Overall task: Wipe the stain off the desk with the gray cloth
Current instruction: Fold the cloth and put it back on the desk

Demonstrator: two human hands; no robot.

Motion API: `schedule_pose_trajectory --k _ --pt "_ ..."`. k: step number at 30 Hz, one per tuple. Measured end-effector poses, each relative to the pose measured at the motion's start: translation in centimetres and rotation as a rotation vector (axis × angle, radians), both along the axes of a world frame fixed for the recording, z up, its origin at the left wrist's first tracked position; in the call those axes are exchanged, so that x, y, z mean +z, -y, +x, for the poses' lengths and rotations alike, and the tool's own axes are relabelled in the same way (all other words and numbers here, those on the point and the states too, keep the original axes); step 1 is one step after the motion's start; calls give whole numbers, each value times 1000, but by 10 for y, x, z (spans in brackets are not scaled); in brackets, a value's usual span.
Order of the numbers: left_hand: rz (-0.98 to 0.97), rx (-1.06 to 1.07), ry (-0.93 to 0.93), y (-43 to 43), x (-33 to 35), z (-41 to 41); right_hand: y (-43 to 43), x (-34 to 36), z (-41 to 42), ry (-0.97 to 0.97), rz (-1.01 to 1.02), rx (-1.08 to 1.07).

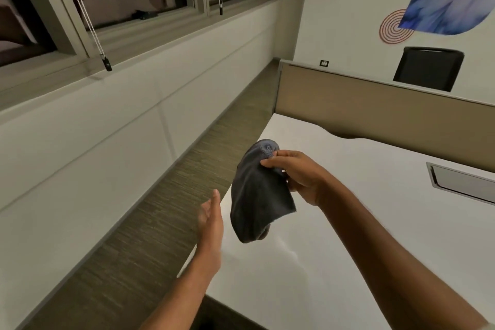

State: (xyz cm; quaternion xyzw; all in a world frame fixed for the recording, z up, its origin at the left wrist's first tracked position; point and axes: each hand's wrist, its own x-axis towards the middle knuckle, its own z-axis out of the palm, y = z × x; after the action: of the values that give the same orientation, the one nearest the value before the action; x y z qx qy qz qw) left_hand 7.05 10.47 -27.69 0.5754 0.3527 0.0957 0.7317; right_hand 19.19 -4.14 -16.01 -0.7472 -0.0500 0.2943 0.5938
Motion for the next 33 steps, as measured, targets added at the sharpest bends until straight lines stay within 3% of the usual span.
schedule_pose_trajectory --k 2,4,6,10,23,33 --pt "-153 -196 -16 -12 -8 18 0 3 3 -17 39 -9" --pt "-519 -354 90 -22 -16 34 -2 6 7 -35 68 -29" --pt "-844 -378 181 -28 -20 47 -4 8 11 -44 86 -43" --pt "-1016 -506 229 -41 -21 73 -7 9 23 -26 79 -116" --pt "-344 -697 61 -105 -18 156 -7 -28 40 181 -228 -352" --pt "-138 -708 3 -77 -13 211 18 -89 69 149 -198 -519"
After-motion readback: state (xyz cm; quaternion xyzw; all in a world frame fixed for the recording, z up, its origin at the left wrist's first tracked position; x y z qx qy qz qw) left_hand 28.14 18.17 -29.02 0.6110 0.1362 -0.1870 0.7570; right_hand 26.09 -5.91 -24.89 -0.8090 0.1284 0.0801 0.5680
